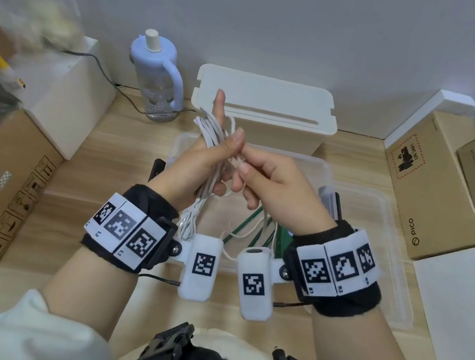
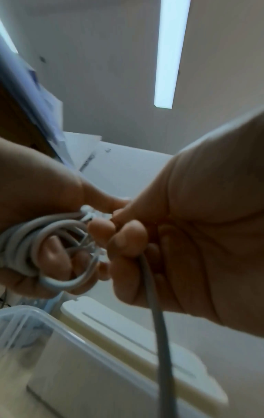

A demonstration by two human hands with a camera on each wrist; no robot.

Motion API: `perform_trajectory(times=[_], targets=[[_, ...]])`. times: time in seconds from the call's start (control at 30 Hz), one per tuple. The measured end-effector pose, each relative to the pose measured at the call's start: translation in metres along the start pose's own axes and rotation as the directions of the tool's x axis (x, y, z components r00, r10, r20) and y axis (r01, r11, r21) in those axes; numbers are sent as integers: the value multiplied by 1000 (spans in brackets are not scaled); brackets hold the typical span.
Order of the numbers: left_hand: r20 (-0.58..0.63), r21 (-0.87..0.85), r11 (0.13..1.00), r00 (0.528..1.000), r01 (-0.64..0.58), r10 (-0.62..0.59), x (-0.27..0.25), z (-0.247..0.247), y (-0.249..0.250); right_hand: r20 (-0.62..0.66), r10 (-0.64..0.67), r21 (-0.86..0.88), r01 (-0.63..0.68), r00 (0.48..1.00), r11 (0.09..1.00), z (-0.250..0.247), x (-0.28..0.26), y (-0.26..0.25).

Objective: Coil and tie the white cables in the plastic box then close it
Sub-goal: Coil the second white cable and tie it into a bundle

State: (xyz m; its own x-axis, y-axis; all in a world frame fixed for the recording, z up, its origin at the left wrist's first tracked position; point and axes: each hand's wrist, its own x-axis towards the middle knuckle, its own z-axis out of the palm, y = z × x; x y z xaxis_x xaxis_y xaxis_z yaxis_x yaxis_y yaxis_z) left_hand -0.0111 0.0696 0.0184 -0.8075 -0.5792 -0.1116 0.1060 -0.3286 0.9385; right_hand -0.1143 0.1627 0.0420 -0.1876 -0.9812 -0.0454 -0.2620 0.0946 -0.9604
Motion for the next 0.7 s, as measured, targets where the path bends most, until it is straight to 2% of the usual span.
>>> perform_trajectory(times=[0.07,0.17,0.27,0.33,0.4,0.5,0.53,0.6,0.7], targets=[[-28,-33,999,999,-17,16,1,2,-1,17,7,-76,-5,1000,997,3,-2,-4],[-162,-54,992,981,-114,104,4,-1,-1,-23,22,-65,-23,1000,998,1,-8,-6],[-206,-169,964,964,-207,170,5,-5,3,85,97,-5,-97,992,995,-3,-11,-3],[-148,-291,932,973,-217,180,2,-4,11,226,157,-2,-161,961,987,-5,-9,6],[-37,-401,901,986,-164,163,-3,-3,19,292,235,-101,-215,927,971,-8,-7,19],[203,-436,900,974,-3,102,-9,-7,26,191,314,-264,-259,930,929,-17,-7,32],[263,-391,919,963,57,53,-10,-10,26,138,314,-259,-271,939,927,-21,-7,33],[323,-232,961,944,151,-71,-9,-15,20,40,276,-143,-268,960,953,-29,-8,26],[379,46,962,886,271,-268,-6,-14,7,-87,132,54,-128,987,990,-41,-8,10]])
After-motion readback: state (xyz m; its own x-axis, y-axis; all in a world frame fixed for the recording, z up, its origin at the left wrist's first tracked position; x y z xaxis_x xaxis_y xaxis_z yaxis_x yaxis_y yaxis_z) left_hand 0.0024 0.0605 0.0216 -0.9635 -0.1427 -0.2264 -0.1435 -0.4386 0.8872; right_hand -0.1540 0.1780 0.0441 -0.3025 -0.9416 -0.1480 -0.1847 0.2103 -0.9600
